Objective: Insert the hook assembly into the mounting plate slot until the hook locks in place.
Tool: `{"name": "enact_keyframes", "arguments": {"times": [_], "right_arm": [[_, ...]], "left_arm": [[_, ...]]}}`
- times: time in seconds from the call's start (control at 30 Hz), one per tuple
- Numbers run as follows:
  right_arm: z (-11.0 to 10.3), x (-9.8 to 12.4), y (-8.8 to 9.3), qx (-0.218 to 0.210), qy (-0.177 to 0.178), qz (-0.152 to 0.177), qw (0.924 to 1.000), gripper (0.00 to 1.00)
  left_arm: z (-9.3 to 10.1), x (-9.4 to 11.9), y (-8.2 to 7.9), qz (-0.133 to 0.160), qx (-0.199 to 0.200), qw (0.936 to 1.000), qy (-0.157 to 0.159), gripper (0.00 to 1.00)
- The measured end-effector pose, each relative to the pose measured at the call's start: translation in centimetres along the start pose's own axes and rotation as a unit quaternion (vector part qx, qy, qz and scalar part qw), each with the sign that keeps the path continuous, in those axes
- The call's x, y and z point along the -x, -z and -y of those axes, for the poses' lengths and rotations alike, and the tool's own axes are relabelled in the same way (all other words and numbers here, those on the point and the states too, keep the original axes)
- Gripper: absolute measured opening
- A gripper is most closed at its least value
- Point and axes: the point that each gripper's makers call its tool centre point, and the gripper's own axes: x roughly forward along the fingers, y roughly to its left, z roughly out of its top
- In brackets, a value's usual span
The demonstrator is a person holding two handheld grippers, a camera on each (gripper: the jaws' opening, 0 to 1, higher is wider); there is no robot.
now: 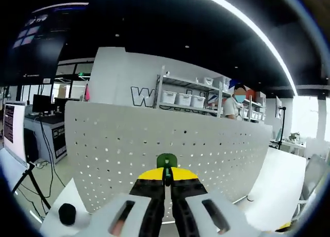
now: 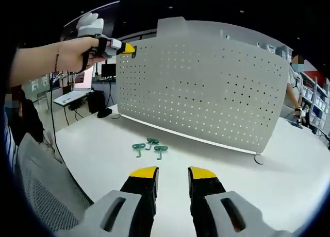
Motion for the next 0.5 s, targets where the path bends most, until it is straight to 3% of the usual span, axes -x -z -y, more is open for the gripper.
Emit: {"name": "enact_keyframes", "arguments": {"times": [0.1, 0.5], "right_arm": [[0.1, 0.0, 0.0, -0.001, 0.002, 0.0, 1.0, 0.21], [0.3, 0.1, -0.2, 0.0, 0.007, 0.006, 1.0, 0.21]], "left_arm": [[-0.2, -0.8, -0.6, 0.005, 0.014, 0.9999, -0.007, 0.02], [0.5, -3.4, -3.3, 0.035, -0.009, 0.9991, -0.021, 0.02]]}}
